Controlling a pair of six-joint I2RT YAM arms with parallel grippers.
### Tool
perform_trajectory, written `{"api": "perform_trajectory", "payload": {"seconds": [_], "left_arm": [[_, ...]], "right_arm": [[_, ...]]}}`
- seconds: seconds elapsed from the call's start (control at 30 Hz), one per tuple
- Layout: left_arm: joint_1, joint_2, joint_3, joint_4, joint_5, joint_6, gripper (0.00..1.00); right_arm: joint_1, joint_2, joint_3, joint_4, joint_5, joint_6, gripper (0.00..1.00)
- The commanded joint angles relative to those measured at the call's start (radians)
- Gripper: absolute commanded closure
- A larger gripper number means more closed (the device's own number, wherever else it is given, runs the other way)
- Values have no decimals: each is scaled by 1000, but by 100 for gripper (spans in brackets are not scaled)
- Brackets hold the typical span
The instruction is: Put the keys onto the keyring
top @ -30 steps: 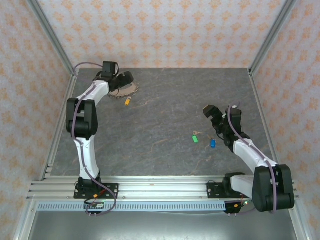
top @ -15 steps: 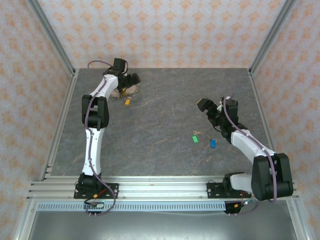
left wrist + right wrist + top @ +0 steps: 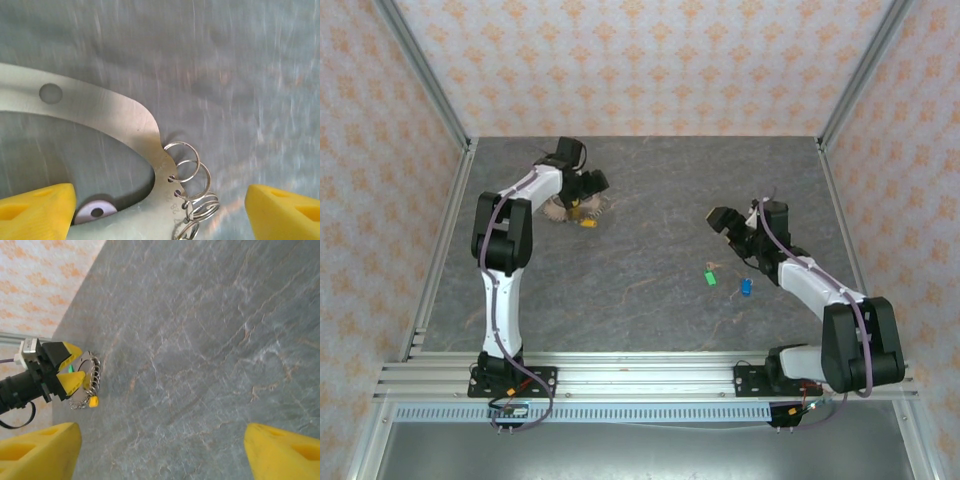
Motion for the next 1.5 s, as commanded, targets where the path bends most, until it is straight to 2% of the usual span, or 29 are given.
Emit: {"api": "perform_trajectory", "payload": {"seconds": [0.0,0.27,0.47,0.67,0.83,0.93,1.03,1.3,1.47], "left_arm": [[-36,-125,-153,134,5,-120,13],[-98,-380,-567,371,-4,-285,20],[-139,-492,-709,424,-18,-293,20],[-144,-556,-708,398,-43,-203,18],[-128,-538,-545,231,-155,-29,14],[-90,-451,-426,149,-119,44,15],[-51,-360,-351,115,-36,60,15],[-25,-262,-335,143,62,107,15],[-26,-260,-372,114,31,113,15]], "right_arm": [[33,7,5,-59,-20,-25,18],[170,-8,-29,-77,56,1,24],[264,-19,-48,-20,115,46,26],[320,-13,-30,-7,151,60,27],[397,35,22,17,188,69,30],[425,70,50,29,199,79,31],[443,95,69,37,202,84,31],[466,135,91,50,197,91,30],[468,173,98,75,187,100,30]]}}
